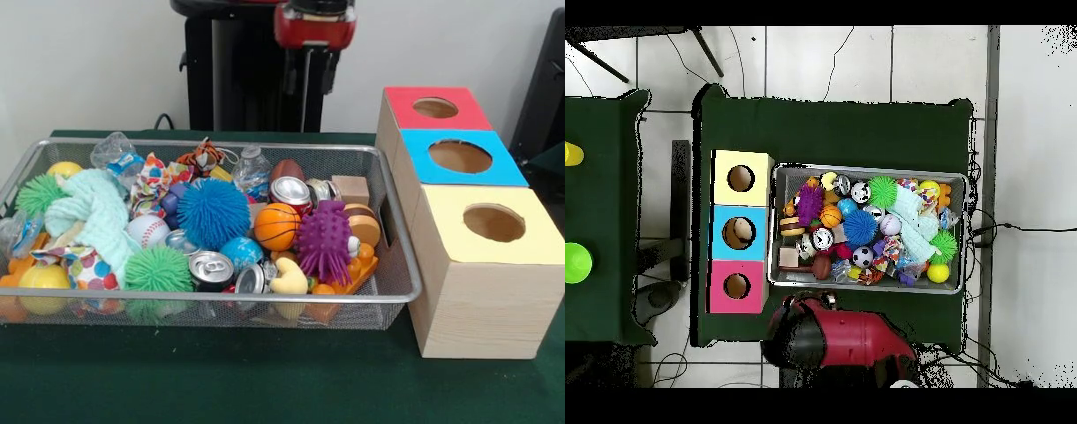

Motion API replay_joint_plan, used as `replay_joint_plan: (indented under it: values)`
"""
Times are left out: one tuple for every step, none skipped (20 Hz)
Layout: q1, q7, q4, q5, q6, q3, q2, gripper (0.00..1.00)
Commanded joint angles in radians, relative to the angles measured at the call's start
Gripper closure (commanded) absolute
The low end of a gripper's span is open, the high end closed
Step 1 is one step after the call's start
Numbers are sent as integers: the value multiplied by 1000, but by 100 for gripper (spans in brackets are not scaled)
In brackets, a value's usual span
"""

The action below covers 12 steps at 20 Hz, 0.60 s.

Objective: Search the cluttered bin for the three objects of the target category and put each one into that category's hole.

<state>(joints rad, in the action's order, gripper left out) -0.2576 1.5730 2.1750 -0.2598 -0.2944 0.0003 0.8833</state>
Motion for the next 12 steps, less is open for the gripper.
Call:
replay_joint_plan:
  values:
    - [-100, -89, -132, -136, -9, 102, -105, 0]
    - [-136, -103, -136, -152, 1, 127, -117, 0]
    - [-145, -110, -148, -172, -2, 134, -125, 0]
    - [-158, -140, -176, -200, -35, 137, -137, 0]
    - [-171, -151, -186, -217, -50, 146, -138, 0]
    - [-187, -173, -206, -240, -74, 155, -142, 0]
    - [-194, -177, -214, -254, -85, 163, -141, 0]
    - [-213, -195, -228, -274, -91, 179, -145, 0]
    - [-226, -203, -238, -285, -100, 192, -147, 0]
    - [-238, -211, -247, -296, -108, 206, -150, 0]
    - [-245, -210, -255, -308, -114, 216, -152, 0]
    - [-256, -228, -272, -324, -128, 232, -159, 0]
